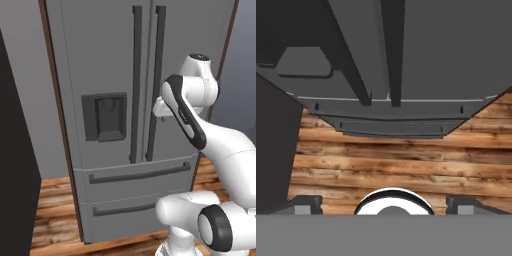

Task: Retrieve the butter from the fridge and place it on a plate on the dining table. Then retrieve the butter knife by the fridge and place it near the plate.

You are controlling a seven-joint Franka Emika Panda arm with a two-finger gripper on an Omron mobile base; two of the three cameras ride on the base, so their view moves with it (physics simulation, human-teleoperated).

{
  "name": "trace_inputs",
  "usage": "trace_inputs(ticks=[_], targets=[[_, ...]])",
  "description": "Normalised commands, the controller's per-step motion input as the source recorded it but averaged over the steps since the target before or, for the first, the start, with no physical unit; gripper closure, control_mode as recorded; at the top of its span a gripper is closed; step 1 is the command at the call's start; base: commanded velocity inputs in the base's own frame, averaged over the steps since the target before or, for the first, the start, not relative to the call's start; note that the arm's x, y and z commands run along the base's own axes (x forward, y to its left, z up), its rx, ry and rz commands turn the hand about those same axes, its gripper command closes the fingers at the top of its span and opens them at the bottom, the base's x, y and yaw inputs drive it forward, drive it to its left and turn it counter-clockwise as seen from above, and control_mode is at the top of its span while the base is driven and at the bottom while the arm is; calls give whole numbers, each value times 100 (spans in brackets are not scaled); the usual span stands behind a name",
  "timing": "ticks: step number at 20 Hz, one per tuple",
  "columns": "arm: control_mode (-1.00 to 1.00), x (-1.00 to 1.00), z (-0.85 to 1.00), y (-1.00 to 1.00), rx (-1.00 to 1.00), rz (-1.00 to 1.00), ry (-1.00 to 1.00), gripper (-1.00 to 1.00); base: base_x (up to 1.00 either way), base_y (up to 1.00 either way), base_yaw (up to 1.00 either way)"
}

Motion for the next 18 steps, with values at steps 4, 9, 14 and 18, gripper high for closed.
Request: trace_inputs(ticks=[4,9,14,18], targets=[[100,0,0,0,0,0,0,-100,-43,0,0],[-100,9,-1,0,0,0,0,-100,-9,0,0],[-100,75,-8,0,0,0,-1,-100,0,0,0],[-100,88,-33,-6,-2,0,-4,-100,0,0,0]])
